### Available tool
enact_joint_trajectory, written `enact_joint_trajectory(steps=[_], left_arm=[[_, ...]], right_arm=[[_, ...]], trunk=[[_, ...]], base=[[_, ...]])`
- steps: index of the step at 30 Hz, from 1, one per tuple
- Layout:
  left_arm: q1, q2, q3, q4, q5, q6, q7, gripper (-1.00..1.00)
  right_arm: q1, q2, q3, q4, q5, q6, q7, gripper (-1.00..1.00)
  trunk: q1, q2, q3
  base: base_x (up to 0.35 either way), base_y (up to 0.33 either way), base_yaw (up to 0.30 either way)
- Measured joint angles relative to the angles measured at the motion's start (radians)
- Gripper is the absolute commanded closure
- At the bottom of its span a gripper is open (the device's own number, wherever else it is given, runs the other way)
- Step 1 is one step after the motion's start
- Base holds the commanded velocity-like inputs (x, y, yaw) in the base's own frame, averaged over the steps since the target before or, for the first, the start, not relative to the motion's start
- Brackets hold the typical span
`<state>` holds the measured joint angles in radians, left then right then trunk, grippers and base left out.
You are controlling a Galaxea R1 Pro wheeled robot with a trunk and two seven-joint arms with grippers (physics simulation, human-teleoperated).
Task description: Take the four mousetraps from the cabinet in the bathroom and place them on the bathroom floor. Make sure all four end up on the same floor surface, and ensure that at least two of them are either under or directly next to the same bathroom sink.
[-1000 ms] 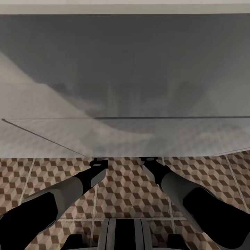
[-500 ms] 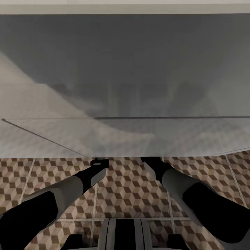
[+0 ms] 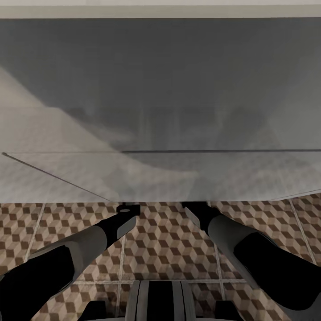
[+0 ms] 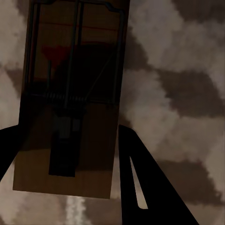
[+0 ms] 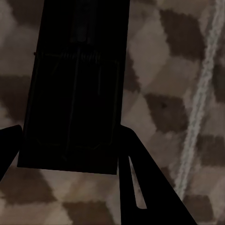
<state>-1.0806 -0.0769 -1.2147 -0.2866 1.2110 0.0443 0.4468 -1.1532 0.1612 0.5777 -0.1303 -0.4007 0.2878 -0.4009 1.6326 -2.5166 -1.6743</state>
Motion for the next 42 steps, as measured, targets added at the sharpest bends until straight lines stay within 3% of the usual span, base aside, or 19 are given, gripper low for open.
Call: enact_joint_trajectory(steps=[3,4,42], left_arm=[[0.0,0.0,0.0,0.0,0.0,0.0,0.0,1.0],[0.0,0.0,0.0,-0.001,0.0,0.0,0.0,1.0],[0.0,0.001,0.0,-0.001,0.0,-0.001,0.0,1.0]], right_arm=[[0.0,0.0,0.0,0.0,0.0,0.0,0.0,1.0],[0.0,0.0,0.0,0.0,0.0,-0.001,0.0,-1.0],[0.001,0.013,-0.007,-0.001,-0.001,-0.012,0.001,-1.0]], trunk=[[0.0,0.0,0.0],[0.0,0.0,0.0],[0.0,0.0,0.0]], base=[[0.0,0.0,0.0],[0.0,0.0,0.0],[0.0,0.0,0.0]])
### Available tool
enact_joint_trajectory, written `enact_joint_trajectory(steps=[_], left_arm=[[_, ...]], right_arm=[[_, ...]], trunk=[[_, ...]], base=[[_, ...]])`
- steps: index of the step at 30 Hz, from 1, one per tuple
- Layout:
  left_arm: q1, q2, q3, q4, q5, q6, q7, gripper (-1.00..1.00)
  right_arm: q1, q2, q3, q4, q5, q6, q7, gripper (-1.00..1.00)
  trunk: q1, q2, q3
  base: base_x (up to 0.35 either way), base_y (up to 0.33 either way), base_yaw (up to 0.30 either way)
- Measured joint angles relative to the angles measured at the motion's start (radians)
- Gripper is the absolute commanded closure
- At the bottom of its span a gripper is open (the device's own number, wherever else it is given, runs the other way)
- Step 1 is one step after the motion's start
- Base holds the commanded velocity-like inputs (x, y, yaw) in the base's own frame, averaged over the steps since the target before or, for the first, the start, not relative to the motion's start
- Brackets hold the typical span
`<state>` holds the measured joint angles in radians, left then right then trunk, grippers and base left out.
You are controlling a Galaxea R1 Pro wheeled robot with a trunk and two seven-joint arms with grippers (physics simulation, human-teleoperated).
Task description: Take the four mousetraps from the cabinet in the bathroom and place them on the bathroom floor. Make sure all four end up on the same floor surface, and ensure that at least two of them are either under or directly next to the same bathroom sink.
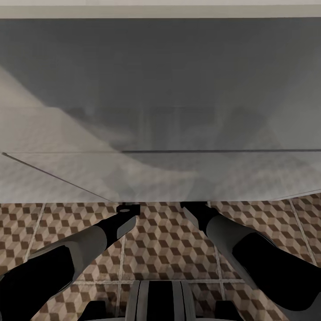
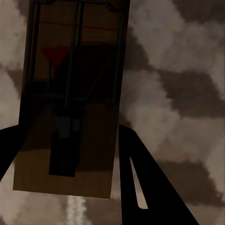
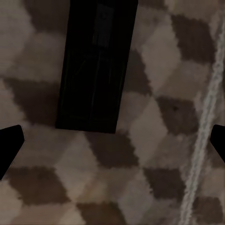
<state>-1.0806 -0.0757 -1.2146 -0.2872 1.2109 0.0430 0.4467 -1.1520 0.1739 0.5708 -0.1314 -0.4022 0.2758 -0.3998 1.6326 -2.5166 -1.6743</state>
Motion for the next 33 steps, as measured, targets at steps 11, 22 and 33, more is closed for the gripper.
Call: enact_joint_trajectory(steps=[11,22,33], left_arm=[[-0.019,0.001,0.0,0.01,0.006,0.019,0.0,1.0],[-0.05,-0.003,0.012,0.09,0.005,0.151,-0.077,1.0],[-0.051,-0.006,0.015,0.097,0.005,0.153,-0.083,1.0]], right_arm=[[0.0,0.001,0.0,-0.001,0.0,0.0,0.0,-1.0],[0.0,0.001,0.0,-0.003,0.0,-0.016,0.0,-1.0],[0.0,0.001,0.0,-0.003,0.0,-0.02,0.0,-1.0]], trunk=[[0.0,0.0,0.0],[0.0,0.0,0.0],[0.0,0.0,0.0]], base=[[0.0,0.0,0.0],[0.0,0.0,0.0],[0.0,0.0,0.0]])
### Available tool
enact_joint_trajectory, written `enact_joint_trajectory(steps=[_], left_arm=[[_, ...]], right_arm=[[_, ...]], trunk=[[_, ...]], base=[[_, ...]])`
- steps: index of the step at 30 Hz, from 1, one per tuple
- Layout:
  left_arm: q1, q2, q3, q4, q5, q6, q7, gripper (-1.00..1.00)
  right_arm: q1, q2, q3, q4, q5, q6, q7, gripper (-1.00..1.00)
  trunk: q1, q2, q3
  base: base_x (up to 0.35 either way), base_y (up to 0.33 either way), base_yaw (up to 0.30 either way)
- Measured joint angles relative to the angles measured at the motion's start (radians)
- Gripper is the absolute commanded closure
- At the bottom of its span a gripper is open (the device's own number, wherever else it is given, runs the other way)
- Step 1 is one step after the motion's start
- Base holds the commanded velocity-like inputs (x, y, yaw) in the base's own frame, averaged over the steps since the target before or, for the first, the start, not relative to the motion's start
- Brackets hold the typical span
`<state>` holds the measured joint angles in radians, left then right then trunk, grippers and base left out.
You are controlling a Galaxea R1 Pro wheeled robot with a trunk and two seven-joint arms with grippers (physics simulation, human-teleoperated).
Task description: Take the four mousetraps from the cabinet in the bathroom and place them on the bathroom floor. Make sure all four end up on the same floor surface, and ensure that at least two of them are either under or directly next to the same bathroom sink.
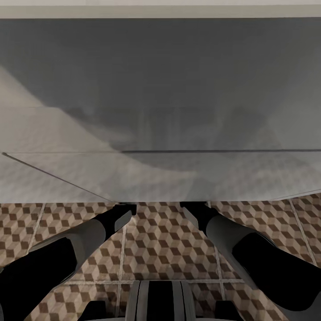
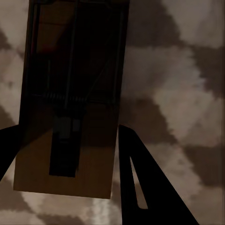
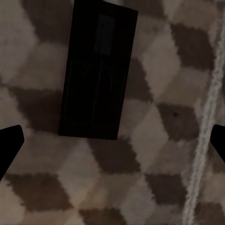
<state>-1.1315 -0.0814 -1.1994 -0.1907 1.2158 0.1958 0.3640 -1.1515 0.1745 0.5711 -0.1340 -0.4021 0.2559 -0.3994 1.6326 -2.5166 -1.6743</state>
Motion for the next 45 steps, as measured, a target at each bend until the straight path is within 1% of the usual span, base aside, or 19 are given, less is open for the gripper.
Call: enact_joint_trajectory(steps=[4,10,15,31,45], left_arm=[[0.0,-0.001,0.0,-0.003,0.0,0.0,-0.001,1.0],[0.0,-0.001,0.0,-0.006,0.0,-0.001,-0.002,1.0],[0.0,0.0,0.0,-0.006,0.0,-0.002,-0.002,1.0],[-0.001,0.0,-0.001,-0.004,-0.001,-0.003,-0.002,1.0],[-0.029,0.002,-0.001,0.002,-0.002,-0.007,-0.002,1.0]], right_arm=[[0.001,0.0,-0.001,-0.001,0.001,-0.002,-0.001,-1.0],[0.002,0.0,0.0,-0.01,0.002,-0.044,0.0,-1.0],[0.003,0.0,0.001,-0.017,0.003,-0.06,-0.001,-1.0],[0.003,0.0,0.002,-0.022,0.003,-0.069,-0.001,-1.0],[0.003,0.0,0.002,-0.022,0.003,-0.069,-0.001,-1.0]], trunk=[[0.0,0.0,0.0],[0.0,0.0,0.0],[0.0,0.0,0.0],[0.0,0.0,0.0],[0.0,0.0,0.0]], base=[[0.0,0.0,0.0],[0.0,0.0,0.0],[0.0,0.0,0.0],[0.0,0.0,-0.057],[0.0,0.0,-0.003]])
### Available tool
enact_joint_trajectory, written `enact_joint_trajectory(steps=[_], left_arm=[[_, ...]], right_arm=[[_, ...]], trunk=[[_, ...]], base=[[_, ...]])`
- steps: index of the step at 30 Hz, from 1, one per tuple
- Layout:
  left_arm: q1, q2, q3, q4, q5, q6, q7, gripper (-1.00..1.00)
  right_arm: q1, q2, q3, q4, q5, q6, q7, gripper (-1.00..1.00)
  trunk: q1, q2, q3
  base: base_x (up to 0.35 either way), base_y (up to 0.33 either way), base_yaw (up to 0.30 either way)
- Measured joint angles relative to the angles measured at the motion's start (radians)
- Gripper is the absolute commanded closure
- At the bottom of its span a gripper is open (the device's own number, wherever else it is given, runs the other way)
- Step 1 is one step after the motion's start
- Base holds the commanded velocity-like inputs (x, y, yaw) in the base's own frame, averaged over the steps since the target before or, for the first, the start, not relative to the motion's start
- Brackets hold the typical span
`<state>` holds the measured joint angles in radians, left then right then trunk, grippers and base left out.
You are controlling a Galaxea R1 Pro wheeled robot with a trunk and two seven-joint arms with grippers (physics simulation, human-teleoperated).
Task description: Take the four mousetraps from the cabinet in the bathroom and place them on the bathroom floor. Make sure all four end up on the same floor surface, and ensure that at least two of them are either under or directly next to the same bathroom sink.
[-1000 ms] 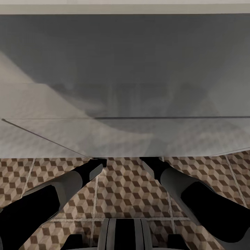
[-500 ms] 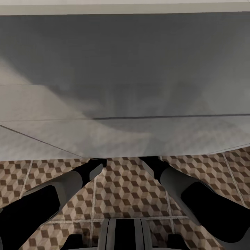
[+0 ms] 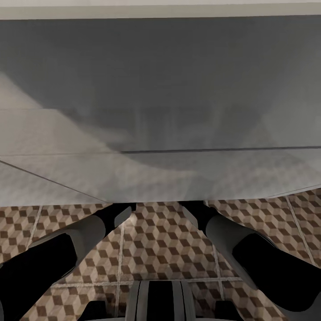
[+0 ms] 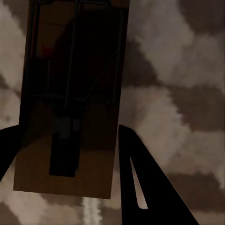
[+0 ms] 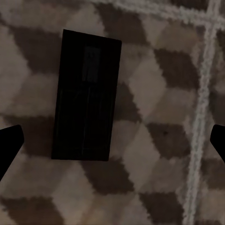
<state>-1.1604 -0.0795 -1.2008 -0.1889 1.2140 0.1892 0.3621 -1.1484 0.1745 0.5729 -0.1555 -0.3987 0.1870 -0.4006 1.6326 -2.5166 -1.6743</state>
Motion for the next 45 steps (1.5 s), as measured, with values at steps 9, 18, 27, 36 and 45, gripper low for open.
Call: enact_joint_trajectory(steps=[9,18,27,36,45], left_arm=[[-0.003,0.002,0.0,0.001,0.0,-0.002,0.0,1.0],[-0.003,0.001,0.0,0.001,0.0,-0.002,0.0,1.0],[-0.003,0.0,0.0,0.001,0.0,-0.002,0.0,1.0],[-0.003,0.0,0.0,0.0,0.0,-0.002,0.0,1.0],[-0.003,-0.001,0.001,0.0,0.0,-0.002,0.0,1.0]], right_arm=[[0.0,0.0,0.0,0.0,0.0,0.0,0.0,-1.0],[0.001,0.0,0.0,0.0,0.0,0.0,0.0,-1.0],[0.002,0.0,0.0,0.0,0.0,0.0,0.0,-1.0],[0.002,0.0,0.0,0.0,0.0,-0.001,0.001,-1.0],[0.002,0.0,0.001,0.0,0.0,-0.025,0.002,-1.0]], trunk=[[0.0,0.0,0.0],[0.0,0.0,0.0],[0.0,0.0,0.0],[0.0,0.0,0.0],[0.0,0.0,-0.007]], base=[[0.0,0.0,0.0],[0.0,0.0,0.0],[0.0,0.0,0.0],[0.0,0.0,0.0],[0.0,0.0,0.0]])
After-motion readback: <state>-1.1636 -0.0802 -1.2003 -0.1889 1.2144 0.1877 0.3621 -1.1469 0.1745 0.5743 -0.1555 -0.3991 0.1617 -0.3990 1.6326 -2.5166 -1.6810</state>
